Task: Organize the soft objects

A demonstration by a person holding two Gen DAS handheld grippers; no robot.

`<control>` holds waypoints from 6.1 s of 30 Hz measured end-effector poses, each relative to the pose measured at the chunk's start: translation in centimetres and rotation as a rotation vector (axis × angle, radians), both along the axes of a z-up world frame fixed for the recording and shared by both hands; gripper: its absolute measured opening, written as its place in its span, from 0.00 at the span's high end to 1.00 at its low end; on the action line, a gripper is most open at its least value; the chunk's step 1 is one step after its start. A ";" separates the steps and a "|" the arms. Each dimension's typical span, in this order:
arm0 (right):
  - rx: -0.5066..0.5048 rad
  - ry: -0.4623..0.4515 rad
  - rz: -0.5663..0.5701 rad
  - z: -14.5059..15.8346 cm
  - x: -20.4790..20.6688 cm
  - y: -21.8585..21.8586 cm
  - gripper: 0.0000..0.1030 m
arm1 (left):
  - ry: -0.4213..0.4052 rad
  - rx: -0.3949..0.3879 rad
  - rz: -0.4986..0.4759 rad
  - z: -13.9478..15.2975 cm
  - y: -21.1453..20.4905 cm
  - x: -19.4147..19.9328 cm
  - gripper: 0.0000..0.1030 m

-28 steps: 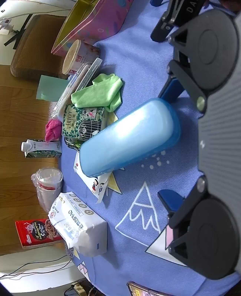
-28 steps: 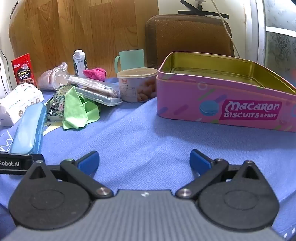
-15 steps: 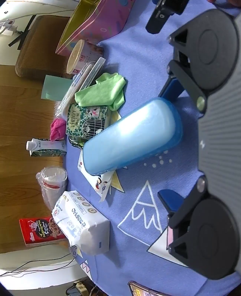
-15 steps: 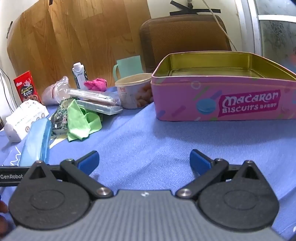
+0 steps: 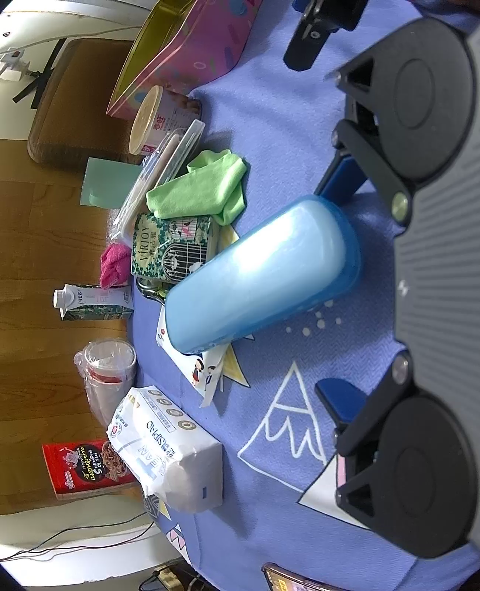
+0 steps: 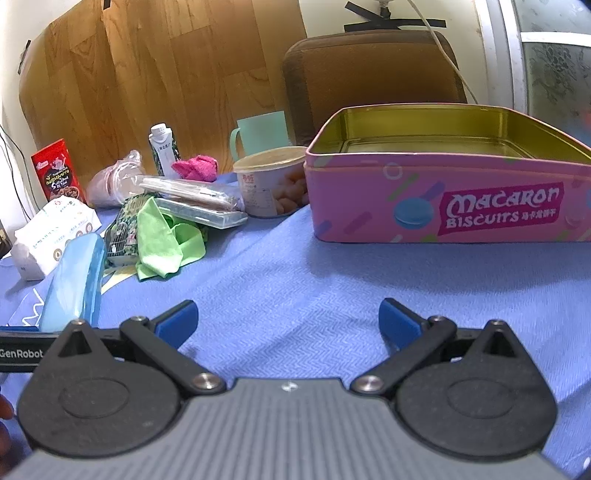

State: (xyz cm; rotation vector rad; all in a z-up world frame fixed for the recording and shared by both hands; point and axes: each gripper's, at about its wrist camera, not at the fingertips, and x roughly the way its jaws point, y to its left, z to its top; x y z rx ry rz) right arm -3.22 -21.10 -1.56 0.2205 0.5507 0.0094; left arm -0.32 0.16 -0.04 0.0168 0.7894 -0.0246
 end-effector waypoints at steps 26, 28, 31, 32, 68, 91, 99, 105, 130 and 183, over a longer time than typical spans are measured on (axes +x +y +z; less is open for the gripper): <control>-0.094 -0.057 0.141 1.2 -0.2 2.2 0.29 | -0.031 -0.187 0.007 0.7 5.6 0.8 0.01; -0.111 -0.069 0.200 1.7 0.1 2.9 0.32 | -0.050 -0.207 0.017 1.1 6.7 1.0 0.03; -0.132 -0.083 0.278 2.4 0.6 4.3 0.33 | -0.087 -0.247 0.011 2.1 8.0 0.9 0.05; -0.130 -0.082 0.305 2.6 1.0 4.7 0.33 | -0.098 -0.271 -0.008 2.6 8.4 0.8 0.05; -0.080 0.027 0.364 2.8 2.1 5.6 0.43 | 0.025 -0.356 -0.148 1.9 6.2 3.1 0.14; -0.103 0.032 0.606 1.6 3.9 9.9 0.46 | 0.069 -0.275 -0.131 2.4 2.5 4.6 0.24; -0.037 0.022 0.590 1.6 3.4 9.4 0.46 | 0.059 -0.255 -0.121 2.7 2.0 4.2 0.25; -0.026 -0.022 0.572 1.9 2.8 8.9 0.46 | 0.020 -0.231 -0.136 4.0 0.9 3.7 0.27; 0.042 -0.198 0.360 4.3 3.1 -1.2 0.46 | -0.077 -0.062 -0.345 8.8 -13.6 5.8 0.27; -0.232 -0.111 0.474 3.5 15.7 8.6 0.64 | -0.092 -0.235 0.078 4.4 7.3 7.5 0.23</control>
